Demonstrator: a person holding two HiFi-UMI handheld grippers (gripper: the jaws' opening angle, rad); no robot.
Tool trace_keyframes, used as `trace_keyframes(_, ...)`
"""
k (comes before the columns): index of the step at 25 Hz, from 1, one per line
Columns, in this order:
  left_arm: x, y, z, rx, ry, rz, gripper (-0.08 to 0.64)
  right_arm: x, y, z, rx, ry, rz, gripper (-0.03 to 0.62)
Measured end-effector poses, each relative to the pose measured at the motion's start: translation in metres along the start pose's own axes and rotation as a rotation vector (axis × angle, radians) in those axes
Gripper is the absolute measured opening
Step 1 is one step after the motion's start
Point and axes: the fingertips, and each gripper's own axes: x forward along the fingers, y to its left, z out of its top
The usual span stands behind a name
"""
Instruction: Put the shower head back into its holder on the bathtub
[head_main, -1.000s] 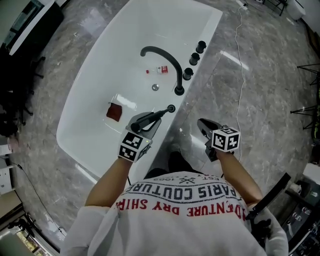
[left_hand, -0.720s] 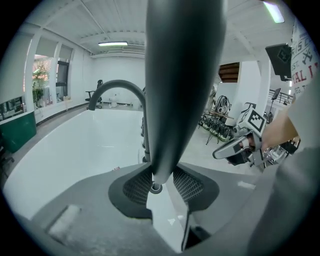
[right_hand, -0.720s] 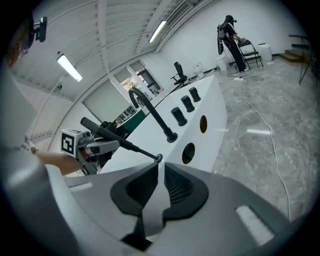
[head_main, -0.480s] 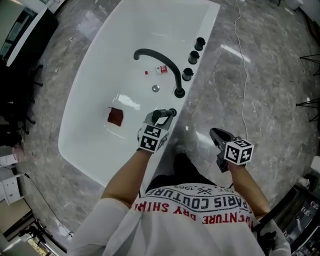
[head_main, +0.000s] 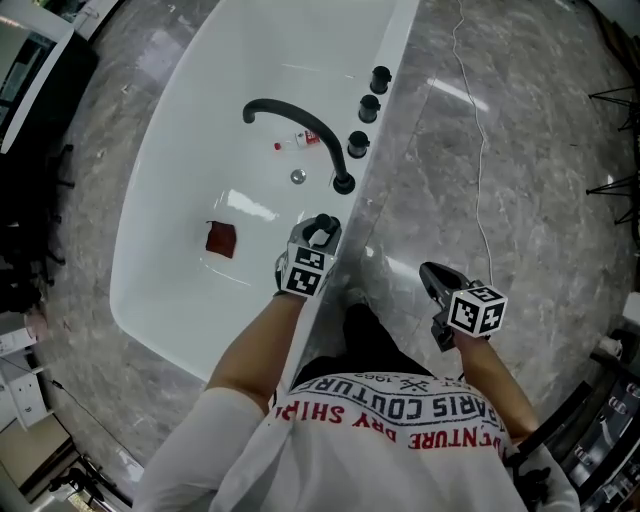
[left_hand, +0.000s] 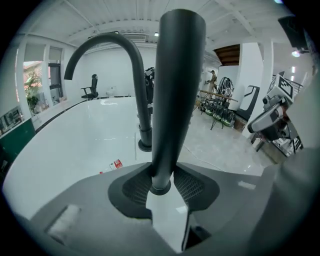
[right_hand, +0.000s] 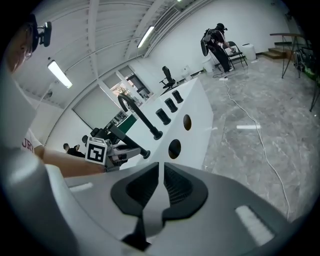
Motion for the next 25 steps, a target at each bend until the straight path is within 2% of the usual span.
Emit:
trace_keyframes(2,0.002,-0.001,-0.003,0.011,0.007,-0.007,0.144,-0.002,0.002,-0.003,-0.006,-0.001,0.005,0.029)
trace_keyframes(4,0.003,0.0,-0.002,-0.005,0.015,-0.007,0.15,-0.004,0.007,-0.002,-0.036,-0.006,0.011,0.002)
trace_keyframes(6,0.003,0.001,0.002,-0.022,0.006,-0.005,0.169,-0.006,0.014,0.001,-0.076,-0.019,0.024,0.0)
trace_keyframes(10,-0.02,0.001,0.008,-0.096,-0.046,-0.015,0.173,-0.014,0.051,0.003,-0.142,-0.044,0.139,0.0)
trace_keyframes(13,-0.066,-0.003,0.03,-0.117,-0.146,-0.017,0.17,-0.029,0.092,0.008,-0.21,-0.077,0.224,0.0)
trace_keyframes(14,-0.086,-0.011,0.041,-0.123,-0.191,-0.038,0.158,-0.036,0.107,0.008,-0.233,-0.089,0.248,0.0)
trace_keyframes(16,-0.135,-0.039,0.06,-0.124,-0.278,-0.124,0.034,-0.053,0.135,0.006,-0.267,-0.12,0.292,0.0)
trace_keyframes(17,-0.161,-0.057,0.07,-0.11,-0.321,-0.179,0.005,-0.062,0.149,0.005,-0.283,-0.142,0.312,0.0)
trace_keyframes(21,-0.275,-0.136,0.096,0.006,-0.481,-0.371,0.003,-0.111,0.191,-0.01,-0.405,-0.229,0.337,0.0)
trace_keyframes(25,-0.392,-0.21,0.086,0.15,-0.549,-0.469,0.003,-0.184,0.262,-0.039,-0.518,-0.309,0.377,0.0)
